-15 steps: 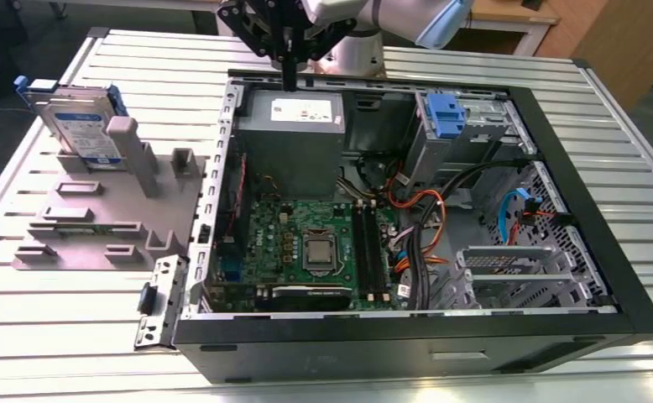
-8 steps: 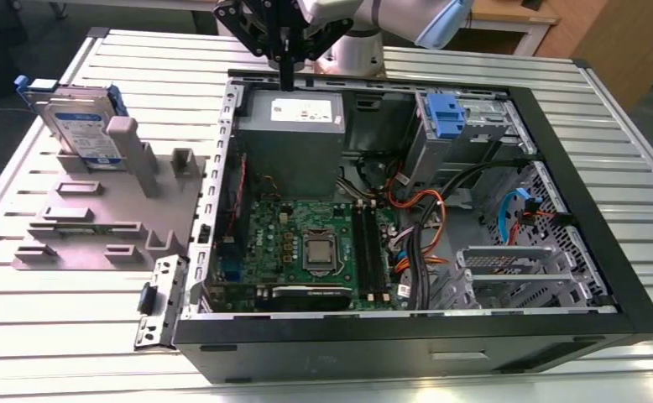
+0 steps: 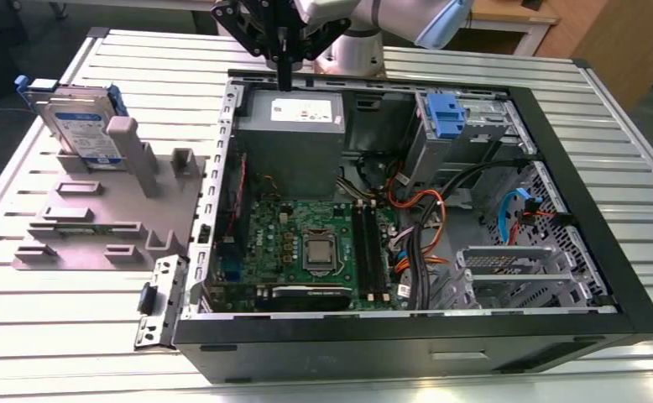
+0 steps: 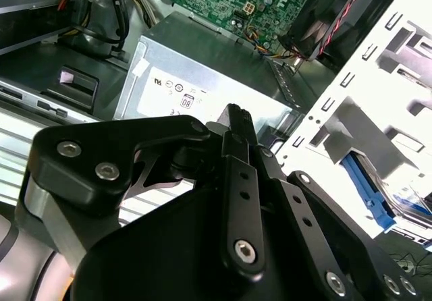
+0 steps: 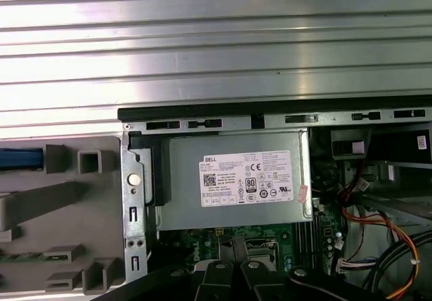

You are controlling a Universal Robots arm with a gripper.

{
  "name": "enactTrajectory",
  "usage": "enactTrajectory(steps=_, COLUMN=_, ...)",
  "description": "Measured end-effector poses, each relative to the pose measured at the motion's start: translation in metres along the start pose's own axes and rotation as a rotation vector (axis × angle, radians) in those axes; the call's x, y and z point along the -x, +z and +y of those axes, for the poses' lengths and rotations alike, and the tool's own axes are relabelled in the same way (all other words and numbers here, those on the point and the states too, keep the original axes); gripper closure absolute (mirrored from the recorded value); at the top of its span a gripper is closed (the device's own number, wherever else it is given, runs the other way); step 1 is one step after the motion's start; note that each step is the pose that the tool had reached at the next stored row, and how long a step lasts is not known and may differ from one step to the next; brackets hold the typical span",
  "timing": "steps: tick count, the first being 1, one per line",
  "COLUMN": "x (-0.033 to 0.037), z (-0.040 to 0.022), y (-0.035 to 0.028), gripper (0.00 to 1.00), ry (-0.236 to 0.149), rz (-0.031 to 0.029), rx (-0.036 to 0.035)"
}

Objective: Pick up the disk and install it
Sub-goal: 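Reach for the disk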

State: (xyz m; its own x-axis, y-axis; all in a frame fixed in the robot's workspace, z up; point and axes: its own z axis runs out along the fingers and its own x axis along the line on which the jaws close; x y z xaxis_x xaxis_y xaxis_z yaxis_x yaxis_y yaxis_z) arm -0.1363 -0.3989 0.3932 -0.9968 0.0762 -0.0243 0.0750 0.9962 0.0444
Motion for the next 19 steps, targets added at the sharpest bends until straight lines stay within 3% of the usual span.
enactTrajectory(steps=12, x=-0.0027, z=-0.0002, y=-0.0001, gripper=0.89, ry=0.0, rz=0.0, rx=-0.0001)
enactTrajectory(steps=14, x=-0.0155, z=-0.0012, y=-0.0004, gripper=0.89, ry=0.0, rz=0.0, rx=0.0)
enactTrajectory(steps=19, x=-0.0165, z=-0.0012, y=-0.0005, gripper=0.89, ry=0.0, rz=0.0, rx=-0.0001)
